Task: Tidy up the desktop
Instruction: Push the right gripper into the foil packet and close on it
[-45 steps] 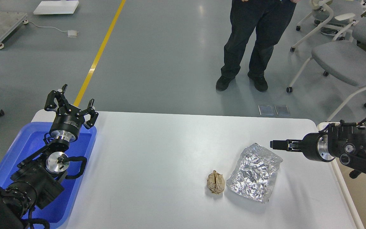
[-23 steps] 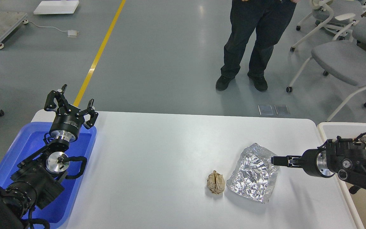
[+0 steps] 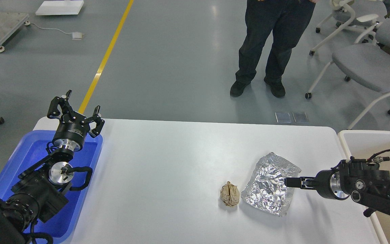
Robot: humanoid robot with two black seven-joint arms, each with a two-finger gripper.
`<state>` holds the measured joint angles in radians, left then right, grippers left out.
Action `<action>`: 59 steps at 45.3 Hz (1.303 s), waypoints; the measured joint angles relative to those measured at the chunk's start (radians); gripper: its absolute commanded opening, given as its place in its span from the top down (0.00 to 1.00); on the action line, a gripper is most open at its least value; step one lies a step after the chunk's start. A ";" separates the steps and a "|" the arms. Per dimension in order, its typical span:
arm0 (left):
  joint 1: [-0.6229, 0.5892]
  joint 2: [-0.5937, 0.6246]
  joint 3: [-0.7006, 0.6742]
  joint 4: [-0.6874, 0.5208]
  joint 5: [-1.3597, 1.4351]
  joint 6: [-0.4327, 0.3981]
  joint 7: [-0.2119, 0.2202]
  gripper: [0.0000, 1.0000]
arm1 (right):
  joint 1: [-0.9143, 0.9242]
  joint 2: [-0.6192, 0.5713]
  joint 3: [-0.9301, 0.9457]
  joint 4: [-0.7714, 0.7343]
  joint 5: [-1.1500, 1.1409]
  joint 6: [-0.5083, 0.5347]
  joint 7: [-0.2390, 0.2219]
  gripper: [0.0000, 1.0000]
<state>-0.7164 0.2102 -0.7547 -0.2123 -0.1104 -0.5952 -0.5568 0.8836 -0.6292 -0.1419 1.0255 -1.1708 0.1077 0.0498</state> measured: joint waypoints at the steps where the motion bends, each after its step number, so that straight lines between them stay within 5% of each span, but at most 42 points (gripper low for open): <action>1: 0.000 0.000 0.000 0.000 0.000 0.000 0.000 0.00 | -0.004 0.006 0.002 -0.008 0.000 -0.001 -0.001 0.00; 29: 0.000 0.000 0.000 -0.001 0.000 0.000 0.000 0.00 | -0.037 0.075 0.026 -0.080 0.014 -0.016 0.016 0.01; 44: 0.000 0.000 -0.001 -0.001 0.000 0.000 0.000 0.00 | -0.053 0.085 0.034 -0.084 0.019 -0.016 0.053 0.17; 55: 0.000 0.000 -0.001 -0.001 0.000 0.000 0.000 0.00 | -0.060 0.087 0.031 -0.086 0.019 -0.016 0.070 0.45; 59: 0.000 0.000 -0.001 -0.001 0.000 0.000 0.000 0.00 | -0.064 0.087 0.029 -0.086 0.019 -0.016 0.073 0.76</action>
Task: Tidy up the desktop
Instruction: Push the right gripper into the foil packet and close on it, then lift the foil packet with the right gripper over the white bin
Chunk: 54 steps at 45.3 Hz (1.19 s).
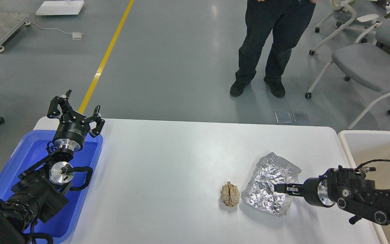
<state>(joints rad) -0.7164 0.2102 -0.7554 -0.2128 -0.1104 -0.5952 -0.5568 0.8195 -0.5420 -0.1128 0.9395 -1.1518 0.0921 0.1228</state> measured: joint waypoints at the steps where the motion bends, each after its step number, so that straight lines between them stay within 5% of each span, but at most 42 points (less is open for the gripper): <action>1: 0.000 0.000 0.000 0.000 0.000 0.000 0.000 0.00 | -0.001 0.000 0.000 0.000 0.000 0.000 0.000 0.81; 5: 0.000 0.000 0.000 0.001 0.000 0.000 0.000 0.00 | -0.004 0.000 -0.001 0.000 -0.001 0.000 0.001 1.00; 37: 0.000 0.000 0.000 0.000 0.000 0.000 0.000 0.00 | 0.014 -0.017 0.025 0.009 0.027 0.015 0.020 1.00; 54: 0.000 0.000 0.000 0.000 0.000 0.000 0.000 0.00 | 0.148 -0.165 0.047 0.104 0.166 0.164 0.032 1.00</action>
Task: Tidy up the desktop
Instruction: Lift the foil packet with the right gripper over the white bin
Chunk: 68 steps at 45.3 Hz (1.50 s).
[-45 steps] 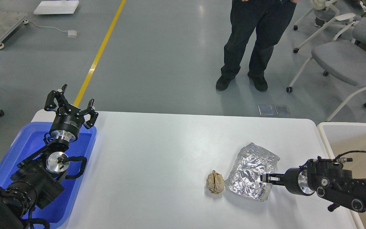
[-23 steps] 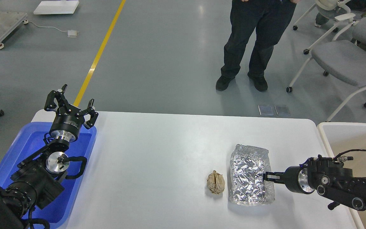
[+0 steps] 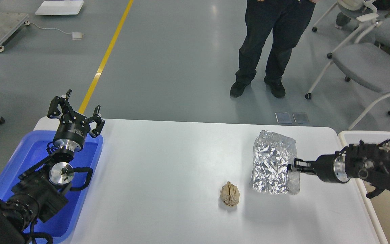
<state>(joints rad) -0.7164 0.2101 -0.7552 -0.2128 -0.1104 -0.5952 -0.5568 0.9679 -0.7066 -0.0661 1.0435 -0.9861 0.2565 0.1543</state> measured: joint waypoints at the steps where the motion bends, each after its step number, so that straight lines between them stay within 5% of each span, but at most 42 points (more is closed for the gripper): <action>1: 0.000 0.000 0.000 0.000 0.000 0.000 0.000 0.00 | 0.010 -0.010 0.000 0.006 0.008 0.010 0.000 1.00; 19: 0.000 0.000 0.000 0.000 0.000 0.000 0.000 0.00 | 0.212 -0.212 0.003 0.107 0.106 0.228 0.001 1.00; 39: 0.000 0.000 0.000 0.000 0.000 0.000 0.000 0.00 | 0.281 -0.290 -0.001 0.073 0.132 0.293 0.000 1.00; 55: 0.000 0.000 0.000 0.000 0.000 0.000 0.000 0.00 | 0.194 -0.286 -0.011 -0.146 0.132 0.210 0.000 1.00; 68: 0.000 0.000 0.001 0.000 0.000 0.000 0.000 0.00 | 0.044 -0.187 -0.003 -0.374 0.158 0.016 0.001 1.00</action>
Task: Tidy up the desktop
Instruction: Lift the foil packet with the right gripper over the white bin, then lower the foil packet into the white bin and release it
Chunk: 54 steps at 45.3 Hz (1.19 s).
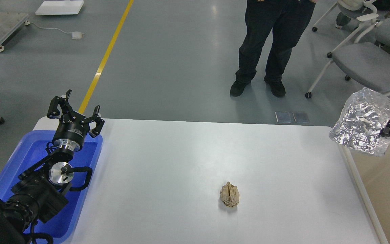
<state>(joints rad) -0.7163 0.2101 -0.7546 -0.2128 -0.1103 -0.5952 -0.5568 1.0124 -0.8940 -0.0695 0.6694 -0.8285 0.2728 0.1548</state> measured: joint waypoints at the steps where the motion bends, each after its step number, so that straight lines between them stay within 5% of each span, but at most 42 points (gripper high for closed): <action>1: 0.000 0.000 0.000 0.000 0.000 0.000 0.000 0.00 | -0.012 0.009 0.000 -0.014 0.007 -0.013 0.000 1.00; 22: 0.000 0.000 0.000 0.001 0.000 0.000 0.000 0.00 | -0.215 0.176 0.007 -0.295 0.308 -0.230 -0.010 1.00; 50: 0.000 0.000 0.000 0.001 0.000 0.002 0.000 0.00 | -0.308 0.250 0.026 -0.413 0.456 -0.315 -0.068 1.00; 52: 0.000 0.000 0.000 0.001 0.000 0.002 0.000 0.00 | -0.311 0.254 0.027 -0.416 0.463 -0.317 -0.074 0.89; 54: 0.000 0.000 0.000 0.001 0.000 0.002 0.000 0.00 | -0.313 0.258 0.027 -0.417 0.468 -0.320 -0.077 0.47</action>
<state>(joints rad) -0.7164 0.2101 -0.7547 -0.2120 -0.1105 -0.5936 -0.5568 0.6991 -0.6363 -0.0427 0.2523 -0.3608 -0.0471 0.0777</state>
